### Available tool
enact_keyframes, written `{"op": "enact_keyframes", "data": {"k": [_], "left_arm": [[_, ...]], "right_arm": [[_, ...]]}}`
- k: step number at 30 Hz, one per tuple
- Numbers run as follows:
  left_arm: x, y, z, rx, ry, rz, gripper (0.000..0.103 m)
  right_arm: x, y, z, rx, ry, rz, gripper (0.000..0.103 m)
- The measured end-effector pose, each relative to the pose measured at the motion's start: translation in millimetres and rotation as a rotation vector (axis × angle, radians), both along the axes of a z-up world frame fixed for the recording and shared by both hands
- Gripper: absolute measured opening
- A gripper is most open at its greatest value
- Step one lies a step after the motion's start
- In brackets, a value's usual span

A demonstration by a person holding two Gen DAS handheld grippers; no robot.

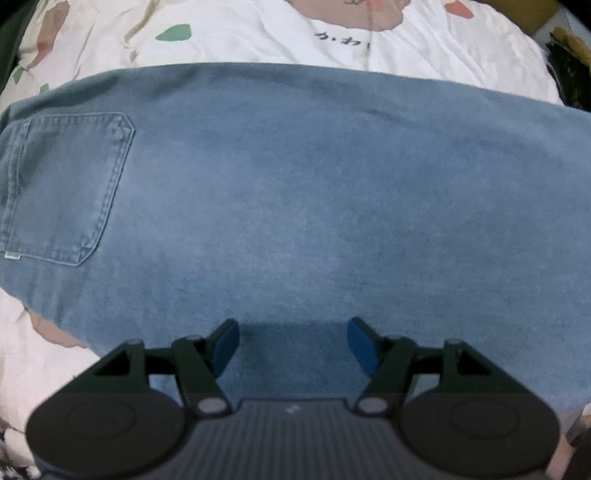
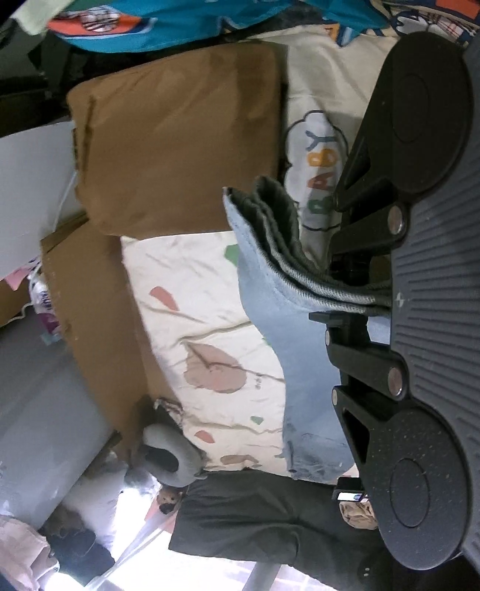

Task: Fold clothes
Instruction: 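Lift the held hem layers with the right gripper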

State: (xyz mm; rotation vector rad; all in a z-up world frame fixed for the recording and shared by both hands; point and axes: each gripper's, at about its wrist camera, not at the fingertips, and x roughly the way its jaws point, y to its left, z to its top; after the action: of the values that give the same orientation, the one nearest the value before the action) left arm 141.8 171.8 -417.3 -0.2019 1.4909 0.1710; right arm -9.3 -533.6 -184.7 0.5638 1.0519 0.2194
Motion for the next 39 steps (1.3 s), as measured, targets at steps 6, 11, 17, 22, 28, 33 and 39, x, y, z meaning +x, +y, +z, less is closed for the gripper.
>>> {"op": "enact_keyframes", "data": {"k": [6,11,17,22,28,33,39], "left_arm": [[4,-4,5,-0.038,-0.05,0.007,0.07],[14,-11,3,-0.052,-0.059,-0.02,0.07],[29,-26,3,-0.081,-0.082,-0.071,0.07],[43,-42,6,-0.112,-0.115,-0.129,0.07],[57,-58,1,-0.151,-0.128,-0.19,0.07],[72,-73,-4,-0.201,-0.15,-0.228,0.066],[76,-91,-15,-0.259,-0.189,-0.3,0.066]], "right_arm": [[9,-10,22,-0.017,-0.047,-0.019,0.008],[21,-34,44,-0.051,-0.08,-0.062,0.008],[40,-50,78,-0.142,-0.051,-0.003,0.008],[54,-55,115,-0.226,-0.017,0.063,0.008],[65,-55,143,-0.281,-0.007,0.081,0.008],[72,-52,145,-0.288,0.01,0.087,0.008],[81,-50,134,-0.281,0.055,0.083,0.008]]}}
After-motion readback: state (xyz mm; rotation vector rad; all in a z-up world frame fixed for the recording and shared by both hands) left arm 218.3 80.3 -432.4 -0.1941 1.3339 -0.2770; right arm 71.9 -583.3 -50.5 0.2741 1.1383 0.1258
